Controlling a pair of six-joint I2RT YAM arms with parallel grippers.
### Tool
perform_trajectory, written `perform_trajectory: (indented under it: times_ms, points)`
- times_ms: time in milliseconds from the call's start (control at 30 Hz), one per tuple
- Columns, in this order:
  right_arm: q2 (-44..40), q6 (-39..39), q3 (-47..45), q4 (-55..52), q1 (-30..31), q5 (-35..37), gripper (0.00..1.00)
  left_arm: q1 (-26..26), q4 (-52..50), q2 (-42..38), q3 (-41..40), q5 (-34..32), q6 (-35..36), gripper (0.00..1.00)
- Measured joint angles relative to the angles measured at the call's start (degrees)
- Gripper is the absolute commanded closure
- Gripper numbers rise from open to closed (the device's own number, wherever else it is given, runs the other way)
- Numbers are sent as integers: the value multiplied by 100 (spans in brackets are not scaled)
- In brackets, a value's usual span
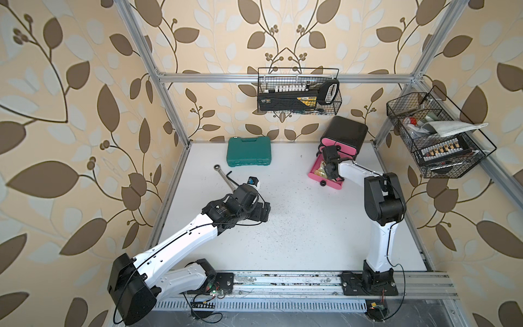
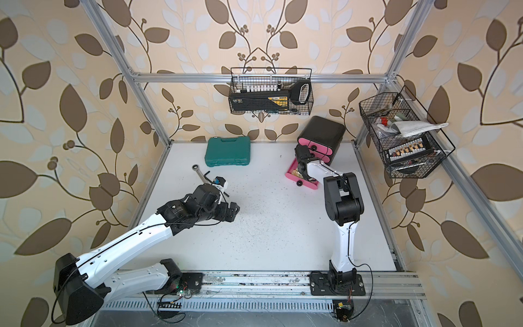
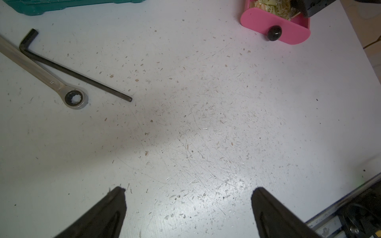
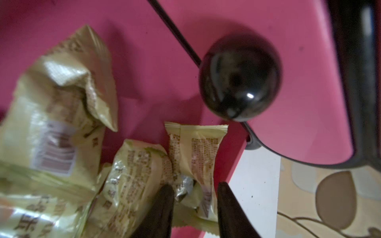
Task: Place the cookies into the drawer by color
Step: Place the cookie in the drawer.
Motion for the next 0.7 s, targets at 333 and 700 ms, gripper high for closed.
perform_trajectory:
  times_ms: [333, 700]
  points:
    - [-1744, 1215, -741, 37, -52, -1040, 62, 0, 4, 50, 0, 131, -24, 2]
    - [-3622, 6255, -4784, 3606, -249, -3995, 61, 0, 179, -133, -26, 144, -175, 2]
